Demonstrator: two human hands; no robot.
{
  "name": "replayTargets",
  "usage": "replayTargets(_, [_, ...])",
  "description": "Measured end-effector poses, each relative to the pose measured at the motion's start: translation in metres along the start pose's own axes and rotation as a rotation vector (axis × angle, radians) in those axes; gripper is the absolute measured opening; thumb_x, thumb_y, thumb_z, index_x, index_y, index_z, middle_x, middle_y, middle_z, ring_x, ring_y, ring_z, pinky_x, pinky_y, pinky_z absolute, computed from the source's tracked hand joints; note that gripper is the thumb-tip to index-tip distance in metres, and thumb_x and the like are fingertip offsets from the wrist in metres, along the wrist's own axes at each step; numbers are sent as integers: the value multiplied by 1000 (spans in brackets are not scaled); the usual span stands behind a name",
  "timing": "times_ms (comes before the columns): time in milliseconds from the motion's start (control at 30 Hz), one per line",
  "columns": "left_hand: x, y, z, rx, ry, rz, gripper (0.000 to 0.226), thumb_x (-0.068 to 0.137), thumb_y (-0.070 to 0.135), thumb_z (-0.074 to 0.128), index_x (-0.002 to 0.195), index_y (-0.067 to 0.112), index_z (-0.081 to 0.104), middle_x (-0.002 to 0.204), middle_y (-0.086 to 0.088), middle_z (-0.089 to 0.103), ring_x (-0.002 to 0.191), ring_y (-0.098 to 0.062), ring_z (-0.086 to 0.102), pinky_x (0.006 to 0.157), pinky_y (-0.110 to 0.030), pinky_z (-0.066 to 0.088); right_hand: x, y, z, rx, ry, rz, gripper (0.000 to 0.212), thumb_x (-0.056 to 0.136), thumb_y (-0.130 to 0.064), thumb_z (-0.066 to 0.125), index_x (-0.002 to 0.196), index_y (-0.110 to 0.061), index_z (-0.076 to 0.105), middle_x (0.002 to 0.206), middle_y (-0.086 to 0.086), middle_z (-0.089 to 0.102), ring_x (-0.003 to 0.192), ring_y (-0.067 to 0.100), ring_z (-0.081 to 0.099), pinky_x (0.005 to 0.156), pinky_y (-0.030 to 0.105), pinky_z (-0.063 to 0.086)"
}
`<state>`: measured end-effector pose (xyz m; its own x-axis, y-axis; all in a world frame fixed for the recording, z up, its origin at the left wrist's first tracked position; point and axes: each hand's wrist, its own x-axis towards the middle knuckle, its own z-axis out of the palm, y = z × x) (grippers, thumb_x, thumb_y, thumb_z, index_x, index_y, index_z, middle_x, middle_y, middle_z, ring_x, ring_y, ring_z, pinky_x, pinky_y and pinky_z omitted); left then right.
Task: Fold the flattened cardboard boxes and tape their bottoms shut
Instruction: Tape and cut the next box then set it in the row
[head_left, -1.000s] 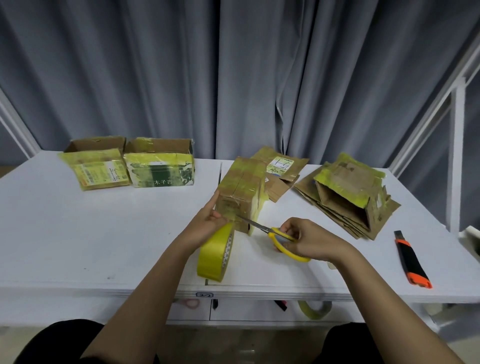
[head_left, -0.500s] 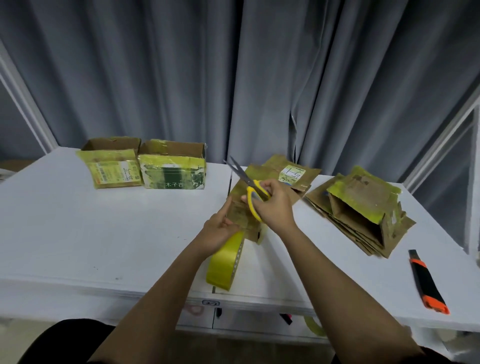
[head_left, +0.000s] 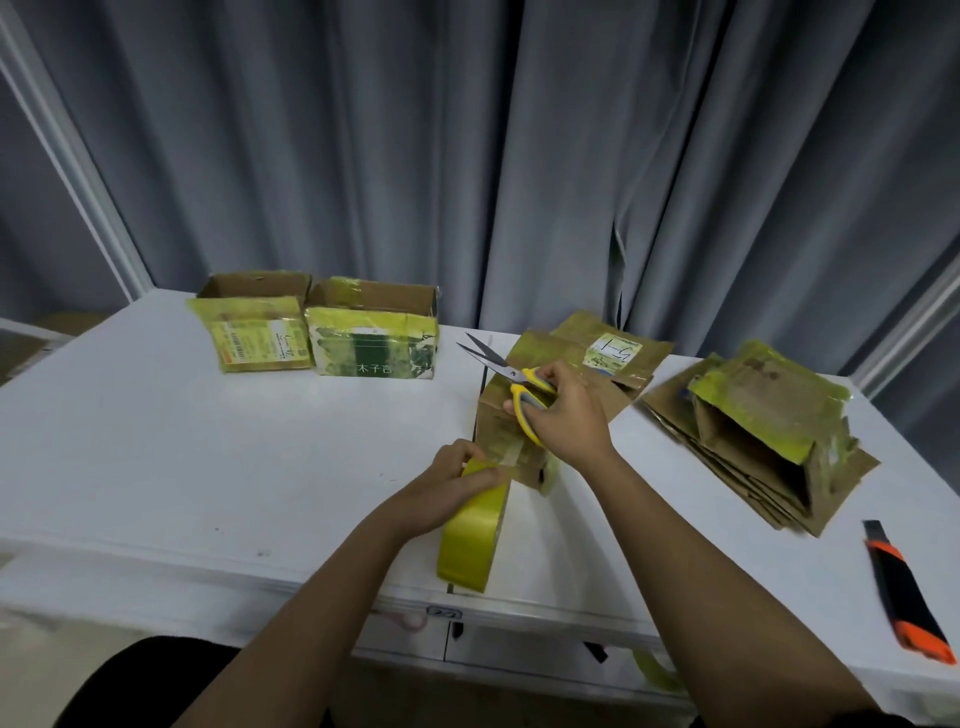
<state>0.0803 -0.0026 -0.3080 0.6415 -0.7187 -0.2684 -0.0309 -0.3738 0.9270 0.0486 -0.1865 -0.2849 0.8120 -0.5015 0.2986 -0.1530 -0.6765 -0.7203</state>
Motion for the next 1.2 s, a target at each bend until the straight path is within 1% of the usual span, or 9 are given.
replayTargets(200, [4, 7, -12, 169, -35, -13, 57, 58, 67, 61, 98, 27, 50, 114, 1, 46, 108, -16, 47, 84, -31, 41, -1, -3, -3, -41, -12, -20, 48, 75, -40, 79, 107, -12, 56, 109, 5, 62, 100, 22, 55, 72, 28, 38])
replayTargets(300, [3, 16, -16, 210, -81, -69, 67, 51, 72, 59, 103, 30, 50, 119, 0, 46, 113, -17, 47, 92, -35, 43, -2, -4, -3, -43, -12, -15, 49, 75, -40, 79, 108, -12, 56, 109, 5, 63, 100, 23, 56, 73, 29, 40])
replayTargets(500, [-10, 3, -7, -226, -121, -132, 49, 77, 37, 68, 117, 26, 42, 117, -11, 52, 100, -25, 59, 89, -41, 49, -3, -4, -1, -30, -11, -2, 47, 75, -39, 79, 107, -13, 56, 106, 3, 61, 98, 20, 53, 71, 27, 36])
replayTargets(667, [-6, 11, -13, -146, -148, -143, 34, 92, 30, 58, 121, 21, 44, 107, -4, 57, 91, -18, 61, 80, -32, 51, -3, -4, -2, -45, -32, -1, 47, 76, -40, 78, 107, -14, 55, 108, 4, 62, 98, 21, 53, 71, 28, 37])
replayTargets(867, [2, 19, -26, 109, -251, -235, 46, 73, 57, 67, 108, 30, 54, 109, 0, 57, 100, -14, 58, 89, -29, 47, -1, -4, -3, -61, -43, -8, 47, 78, -39, 77, 110, -13, 54, 110, 6, 62, 102, 24, 54, 72, 26, 35])
replayTargets(933, [0, 17, -26, 92, -260, -232, 39, 82, 50, 64, 113, 28, 55, 113, 1, 58, 96, -10, 58, 85, -26, 47, -1, -4, -3, -66, -47, -14, 46, 78, -38, 77, 110, -12, 55, 110, 6, 62, 103, 24, 53, 73, 26, 34])
replayTargets(1033, [0, 15, -30, 139, -158, -137, 52, 85, 44, 64, 131, 28, 46, 129, 1, 50, 110, -14, 51, 90, -25, 41, -1, -6, -4, -60, -44, -3, 49, 76, -40, 79, 110, -12, 56, 108, 4, 62, 101, 22, 54, 74, 27, 36])
replayTargets(1100, [1, 15, -32, 146, -67, -73, 70, 79, 42, 72, 138, 26, 38, 126, 2, 51, 109, -14, 53, 84, -22, 44, 0, -6, -5, -63, -57, -2, 51, 74, -42, 80, 110, -13, 57, 108, 4, 63, 101, 22, 55, 74, 29, 40])
replayTargets(1200, [7, 16, -34, 90, -65, 8, 71, 83, 17, 72, 140, 23, 30, 116, 0, 57, 97, -11, 61, 78, -18, 51, 1, -9, -8, -73, -74, 17, 53, 73, -45, 79, 110, -15, 56, 108, 2, 62, 98, 21, 55, 71, 28, 38])
